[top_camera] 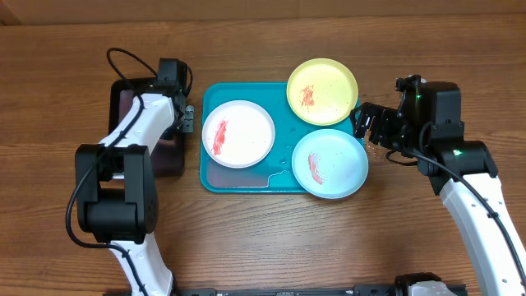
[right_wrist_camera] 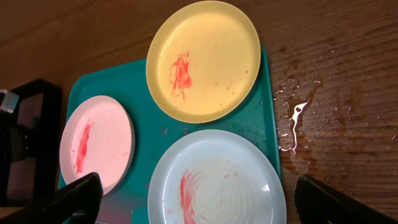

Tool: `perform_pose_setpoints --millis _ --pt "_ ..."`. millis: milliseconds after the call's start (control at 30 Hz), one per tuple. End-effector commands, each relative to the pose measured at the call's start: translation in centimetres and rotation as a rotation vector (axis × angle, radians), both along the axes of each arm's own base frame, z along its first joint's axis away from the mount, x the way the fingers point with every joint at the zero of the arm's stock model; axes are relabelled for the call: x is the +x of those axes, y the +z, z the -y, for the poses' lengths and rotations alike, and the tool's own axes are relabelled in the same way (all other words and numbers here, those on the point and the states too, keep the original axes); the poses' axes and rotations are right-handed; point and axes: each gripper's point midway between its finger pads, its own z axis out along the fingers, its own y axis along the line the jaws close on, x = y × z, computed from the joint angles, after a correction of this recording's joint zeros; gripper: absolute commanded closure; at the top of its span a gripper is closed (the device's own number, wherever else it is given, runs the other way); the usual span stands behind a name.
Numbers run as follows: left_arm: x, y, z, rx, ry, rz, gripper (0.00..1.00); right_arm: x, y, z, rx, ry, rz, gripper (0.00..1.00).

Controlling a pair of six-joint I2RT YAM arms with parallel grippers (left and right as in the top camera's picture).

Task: Clean dirty plates on tray and stack at the side
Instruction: 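Lower the left gripper and grasp the green sponge, then lift the sponge out of the black tray with the left gripper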

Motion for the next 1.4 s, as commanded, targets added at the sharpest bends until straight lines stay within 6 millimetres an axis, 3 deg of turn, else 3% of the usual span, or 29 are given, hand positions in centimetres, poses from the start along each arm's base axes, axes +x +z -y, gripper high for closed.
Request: perform_pose_setpoints --millis 0,167,233,400,600,833,1367 --pt "-0.2 -0.8 0.3 -0.004 -0.02 -0.013 0.76 0.3 0.9 -0.3 -0.004 0.023 0.03 0.0" --pt "0.7 0.4 0.4 -0.005 -0.02 0.002 0.56 0.3 0.9 -0.3 -0.004 0.023 0.03 0.0" --pt "1.1 1.1 0.4 -0.007 -0.021 0.008 0.55 0.3 0.9 -0.3 -0.004 0.023 0.031 0.0" --pt "1.7 2.2 0.5 -0.009 -0.024 0.021 0.56 0.3 0.9 -0.3 -0.004 0.023 0.03 0.0" --pt "1.6 2.0 -0.1 -0.026 -0.027 0.011 0.57 0.3 0.9 -0.3 -0.004 0.023 0.03 0.0" --pt "0.9 1.4 -0.9 -0.166 -0.015 -0.015 0.6 0.3 0.9 -0.3 -0.004 0.024 0.029 0.0" --pt "-0.1 1.1 -0.2 -0.213 -0.099 -0.068 0.61 0.3 0.9 -0.3 -0.004 0.023 0.029 0.0"
